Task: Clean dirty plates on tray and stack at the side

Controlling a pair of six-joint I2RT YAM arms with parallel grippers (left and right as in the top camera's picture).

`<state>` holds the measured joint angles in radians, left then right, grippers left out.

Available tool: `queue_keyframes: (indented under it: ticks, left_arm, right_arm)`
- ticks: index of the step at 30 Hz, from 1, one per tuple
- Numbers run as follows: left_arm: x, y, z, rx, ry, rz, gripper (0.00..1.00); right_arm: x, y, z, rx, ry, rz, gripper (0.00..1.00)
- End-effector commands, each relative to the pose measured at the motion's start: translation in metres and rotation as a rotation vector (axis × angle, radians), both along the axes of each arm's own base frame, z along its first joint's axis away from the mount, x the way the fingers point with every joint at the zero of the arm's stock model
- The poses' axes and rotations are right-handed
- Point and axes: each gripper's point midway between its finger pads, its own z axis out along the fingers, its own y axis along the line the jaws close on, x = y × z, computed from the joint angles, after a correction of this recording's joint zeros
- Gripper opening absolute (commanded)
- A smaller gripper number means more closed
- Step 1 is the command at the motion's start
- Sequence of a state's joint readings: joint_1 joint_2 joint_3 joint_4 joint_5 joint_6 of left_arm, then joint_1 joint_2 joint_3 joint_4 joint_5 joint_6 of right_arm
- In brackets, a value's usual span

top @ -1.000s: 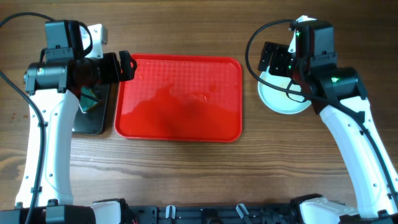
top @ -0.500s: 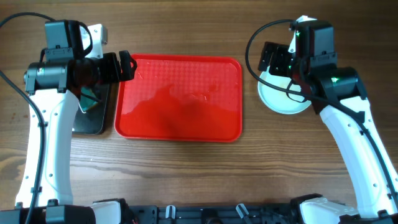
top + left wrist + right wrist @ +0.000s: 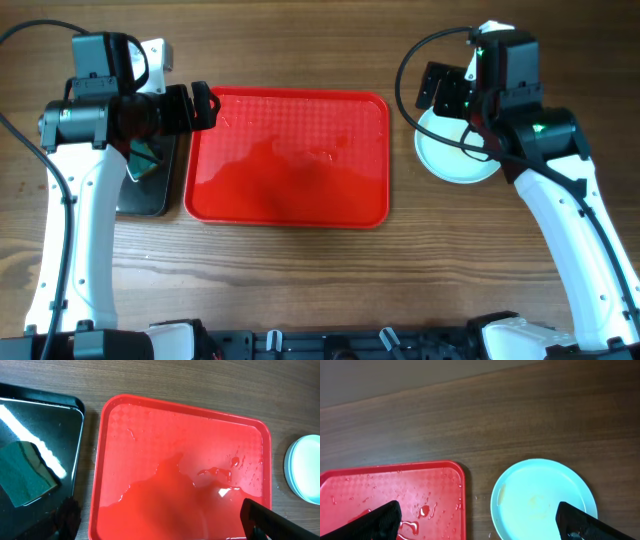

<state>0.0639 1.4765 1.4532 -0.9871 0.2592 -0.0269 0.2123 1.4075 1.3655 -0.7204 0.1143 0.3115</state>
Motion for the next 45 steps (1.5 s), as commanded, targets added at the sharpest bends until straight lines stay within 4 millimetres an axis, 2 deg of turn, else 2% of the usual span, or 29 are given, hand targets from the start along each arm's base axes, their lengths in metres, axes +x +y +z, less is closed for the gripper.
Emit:
queue_keyframes:
  ticks: [1, 3, 7, 11, 14, 17, 22, 27, 38, 45]
  left_arm:
    - [0.001, 0.001, 0.005, 0.02, -0.021, -0.014, 1.0]
    - [0.001, 0.001, 0.005, 0.02, -0.022, -0.014, 1.0]
    - [0.001, 0.001, 0.005, 0.02, -0.021, -0.014, 1.0]
    - [0.001, 0.001, 0.005, 0.02, -0.022, -0.014, 1.0]
    - [0.001, 0.001, 0.005, 0.02, -0.021, -0.013, 1.0]
    - [0.001, 0.001, 0.005, 0.02, -0.022, -0.014, 1.0]
    - [0.001, 0.001, 0.005, 0.02, -0.021, -0.014, 1.0]
    - [0.001, 0.001, 0.005, 0.02, -0.022, -0.014, 1.0]
    - [0.001, 0.001, 0.005, 0.02, -0.021, -0.014, 1.0]
    - [0.001, 0.001, 0.005, 0.02, -0.022, -0.014, 1.0]
  right_arm:
    - [0.002, -0.003, 0.011, -0.042, -0.034, 0.021, 1.0]
    - [0.002, -0.003, 0.015, -0.068, -0.046, 0.046, 1.0]
    - [0.0, 0.001, 0.044, -0.137, -0.168, 0.187, 1.0]
    - [-0.012, -0.007, 0.061, -0.126, -0.274, 0.226, 1.0]
    - [-0.031, -0.02, 0.065, -0.135, -0.369, 0.235, 1.0]
    - [-0.055, -0.034, 0.062, -0.161, -0.452, 0.223, 1.0]
    - [-0.096, -0.051, 0.038, -0.198, -0.571, 0.171, 1.0]
    - [-0.124, -0.05, 0.004, -0.2, -0.665, 0.168, 1.0]
    - [-0.148, -0.041, -0.054, -0.111, -0.794, 0.171, 1.0]
    - [-0.152, -0.036, -0.076, -0.102, -0.788, 0.2, 1.0]
